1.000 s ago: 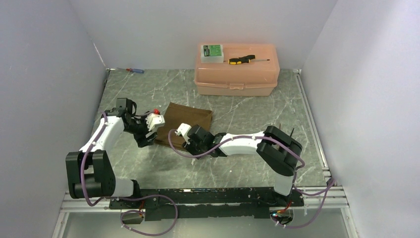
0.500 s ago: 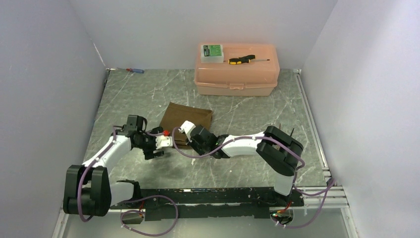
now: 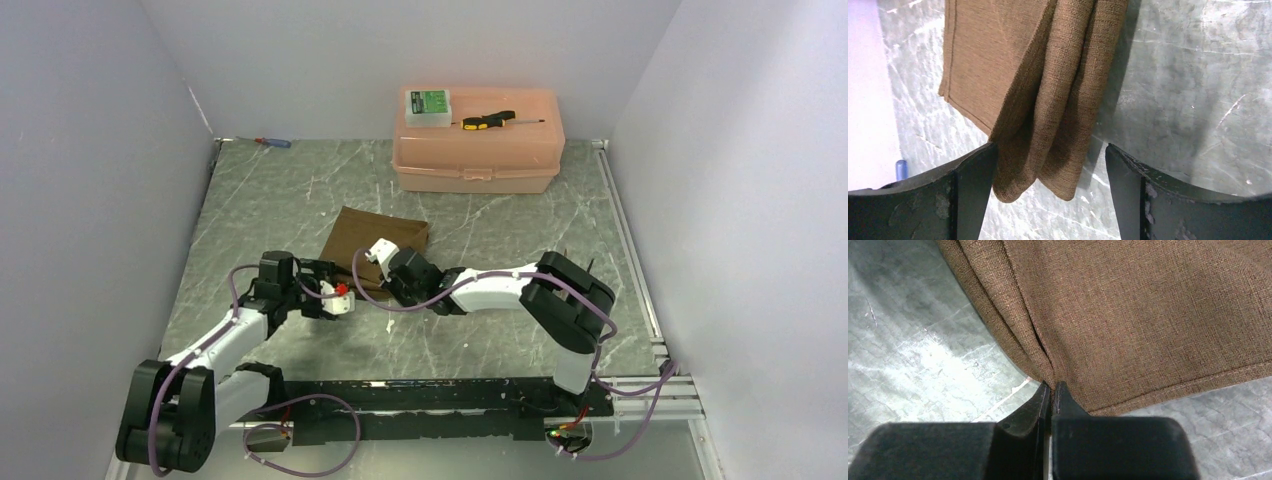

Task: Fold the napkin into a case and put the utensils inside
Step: Pick up the upper triangle-folded napkin from the center of the board.

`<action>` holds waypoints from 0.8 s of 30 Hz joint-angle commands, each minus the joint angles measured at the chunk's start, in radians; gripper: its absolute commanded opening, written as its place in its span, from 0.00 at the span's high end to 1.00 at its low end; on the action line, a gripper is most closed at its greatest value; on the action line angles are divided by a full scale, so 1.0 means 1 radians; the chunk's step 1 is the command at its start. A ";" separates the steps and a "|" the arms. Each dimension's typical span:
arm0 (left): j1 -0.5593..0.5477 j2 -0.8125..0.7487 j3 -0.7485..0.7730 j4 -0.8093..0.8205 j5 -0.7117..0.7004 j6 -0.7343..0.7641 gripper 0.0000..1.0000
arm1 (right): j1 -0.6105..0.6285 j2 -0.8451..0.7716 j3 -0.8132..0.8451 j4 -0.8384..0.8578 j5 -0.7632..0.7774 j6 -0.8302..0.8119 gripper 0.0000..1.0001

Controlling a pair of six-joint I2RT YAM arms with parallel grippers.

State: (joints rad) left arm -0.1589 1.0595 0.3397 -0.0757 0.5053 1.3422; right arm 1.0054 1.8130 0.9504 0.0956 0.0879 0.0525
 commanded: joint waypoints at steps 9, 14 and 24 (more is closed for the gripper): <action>-0.016 -0.269 -0.070 -0.113 0.128 0.089 0.13 | -0.018 -0.005 0.017 -0.126 0.011 -0.024 1.00; -0.016 -0.234 -0.110 0.003 0.109 0.075 0.06 | -0.019 -0.013 0.022 -0.125 0.012 -0.023 1.00; -0.015 -0.041 0.019 0.027 0.079 -0.009 0.06 | -0.020 -0.032 0.005 -0.125 0.008 -0.018 1.00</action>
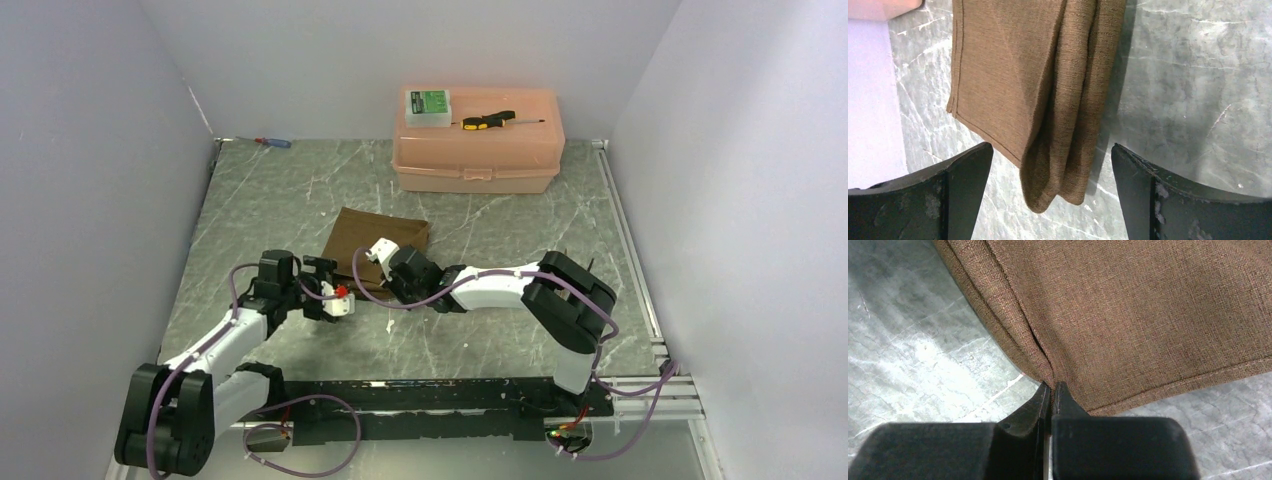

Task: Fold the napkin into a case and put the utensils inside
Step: Pick up the upper triangle-folded napkin from the center of the board.

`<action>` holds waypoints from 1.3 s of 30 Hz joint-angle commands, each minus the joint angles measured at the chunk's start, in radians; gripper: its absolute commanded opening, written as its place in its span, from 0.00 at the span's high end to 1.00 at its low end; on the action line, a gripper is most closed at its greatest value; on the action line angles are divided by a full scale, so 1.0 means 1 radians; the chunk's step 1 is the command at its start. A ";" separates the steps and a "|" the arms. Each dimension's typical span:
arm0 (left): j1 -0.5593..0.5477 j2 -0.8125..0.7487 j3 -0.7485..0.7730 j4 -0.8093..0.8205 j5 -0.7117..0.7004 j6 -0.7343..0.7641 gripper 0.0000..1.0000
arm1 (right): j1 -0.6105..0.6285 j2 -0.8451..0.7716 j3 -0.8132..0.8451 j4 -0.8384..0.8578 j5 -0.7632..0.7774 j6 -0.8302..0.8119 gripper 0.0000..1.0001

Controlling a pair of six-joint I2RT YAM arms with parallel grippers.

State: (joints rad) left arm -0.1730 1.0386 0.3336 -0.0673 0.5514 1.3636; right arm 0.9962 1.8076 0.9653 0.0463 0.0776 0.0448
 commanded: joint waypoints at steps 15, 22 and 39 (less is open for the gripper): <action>-0.001 0.166 0.131 -0.157 -0.003 0.064 0.06 | -0.010 -0.051 -0.033 -0.056 0.016 -0.005 1.00; -0.001 0.210 0.141 -0.145 -0.024 0.122 0.14 | -0.012 -0.065 -0.037 -0.050 0.015 0.000 1.00; -0.087 0.234 0.032 0.125 -0.164 0.088 0.70 | -0.035 -0.111 -0.021 -0.065 -0.004 -0.005 1.00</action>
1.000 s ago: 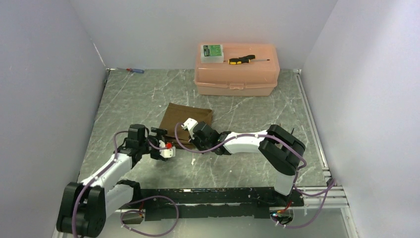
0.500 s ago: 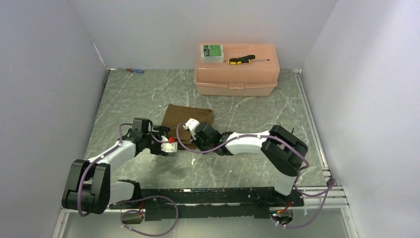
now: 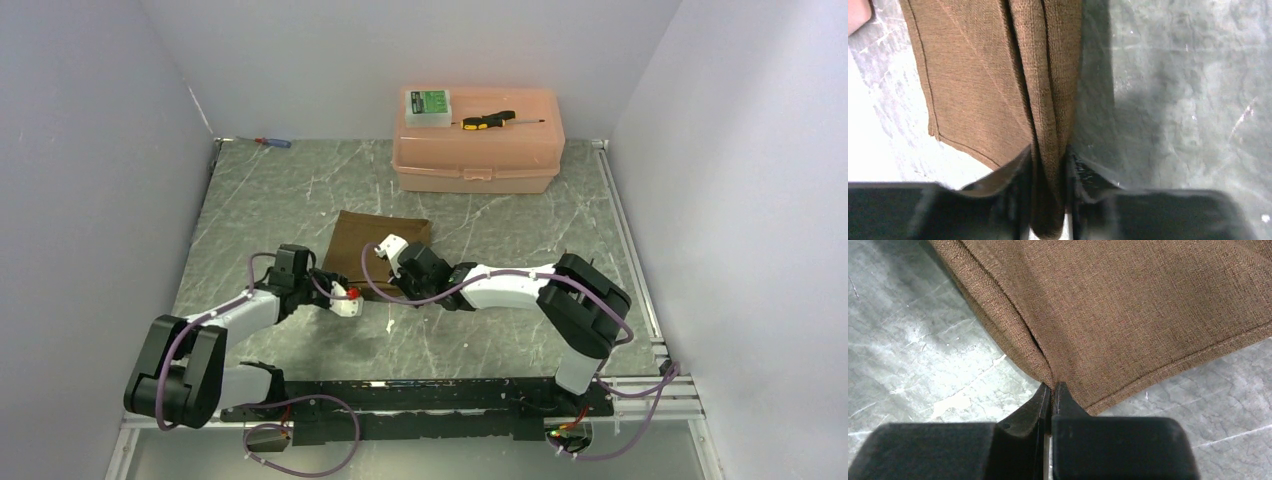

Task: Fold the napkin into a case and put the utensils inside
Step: Pick up the upper triangle-folded napkin from the center of the board, then turn over the upper triangle folded napkin at the center of the board.

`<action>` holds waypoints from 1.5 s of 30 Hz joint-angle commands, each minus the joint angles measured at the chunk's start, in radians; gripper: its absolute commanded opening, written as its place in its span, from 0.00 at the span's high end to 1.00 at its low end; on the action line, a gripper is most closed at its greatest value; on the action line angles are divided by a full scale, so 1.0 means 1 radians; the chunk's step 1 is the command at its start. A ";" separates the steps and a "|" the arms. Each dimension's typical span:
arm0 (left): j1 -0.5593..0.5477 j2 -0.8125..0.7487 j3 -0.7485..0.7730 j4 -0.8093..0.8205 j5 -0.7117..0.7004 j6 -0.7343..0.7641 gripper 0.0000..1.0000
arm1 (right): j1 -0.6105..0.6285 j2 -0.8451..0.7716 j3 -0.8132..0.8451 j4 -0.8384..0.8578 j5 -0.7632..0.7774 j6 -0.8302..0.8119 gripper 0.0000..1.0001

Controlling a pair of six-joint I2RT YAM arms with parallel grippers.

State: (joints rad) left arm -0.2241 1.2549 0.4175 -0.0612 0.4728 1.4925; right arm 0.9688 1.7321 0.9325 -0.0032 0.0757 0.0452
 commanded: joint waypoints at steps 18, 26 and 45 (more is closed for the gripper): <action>-0.058 -0.235 0.337 -0.653 -0.001 -0.224 0.97 | -0.003 -0.207 0.031 -0.190 -0.023 0.038 1.00; -0.105 -0.396 0.605 -1.242 0.089 -0.139 0.97 | 0.217 -0.483 0.060 -0.474 0.045 0.198 1.00; -0.109 -0.160 0.680 -1.061 -0.051 -0.488 0.97 | -0.129 -0.213 0.297 -0.584 -0.373 0.227 1.00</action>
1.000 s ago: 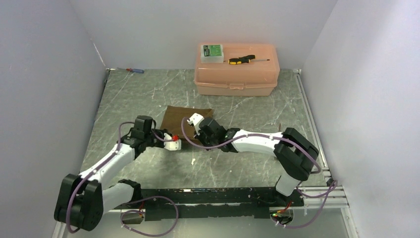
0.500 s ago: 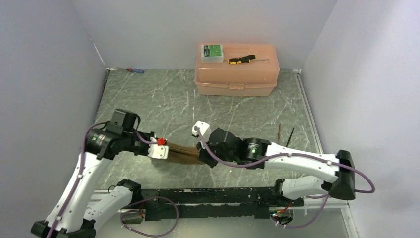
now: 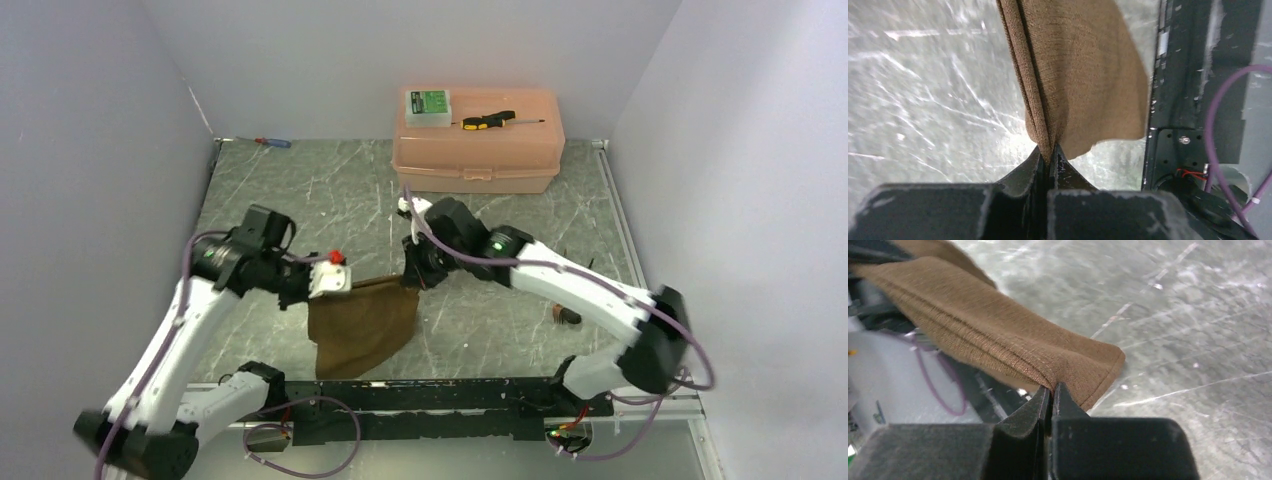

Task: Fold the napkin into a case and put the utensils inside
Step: Turn over the upper triangle folded napkin at the center of the board.

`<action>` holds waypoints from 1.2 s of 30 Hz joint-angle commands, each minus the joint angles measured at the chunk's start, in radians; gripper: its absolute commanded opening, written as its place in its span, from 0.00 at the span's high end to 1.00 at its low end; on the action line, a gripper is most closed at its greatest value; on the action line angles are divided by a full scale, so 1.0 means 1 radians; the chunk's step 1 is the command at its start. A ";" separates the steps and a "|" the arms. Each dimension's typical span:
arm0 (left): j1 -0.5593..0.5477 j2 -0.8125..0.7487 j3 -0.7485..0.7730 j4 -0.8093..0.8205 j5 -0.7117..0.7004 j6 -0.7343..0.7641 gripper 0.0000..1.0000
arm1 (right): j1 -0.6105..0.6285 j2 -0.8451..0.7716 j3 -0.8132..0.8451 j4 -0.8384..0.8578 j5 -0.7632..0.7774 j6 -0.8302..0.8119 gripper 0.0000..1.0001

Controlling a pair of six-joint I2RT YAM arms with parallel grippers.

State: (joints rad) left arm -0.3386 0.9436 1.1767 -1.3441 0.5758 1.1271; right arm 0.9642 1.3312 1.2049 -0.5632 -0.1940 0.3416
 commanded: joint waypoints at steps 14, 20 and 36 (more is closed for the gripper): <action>0.148 0.819 0.270 0.579 -0.512 -0.431 0.47 | -0.358 0.673 0.358 0.016 -0.315 -0.134 1.00; 0.148 0.808 0.269 0.630 -0.423 -0.464 0.17 | -0.380 0.742 0.327 0.085 -0.282 -0.095 1.00; 0.053 0.867 0.168 0.775 -0.341 -0.292 0.29 | -0.403 0.590 0.031 0.453 -0.008 0.031 0.45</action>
State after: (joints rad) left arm -0.2810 1.7641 1.3567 -0.6727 0.2584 0.8005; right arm 0.5777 1.9907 1.2865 -0.2142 -0.2829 0.3428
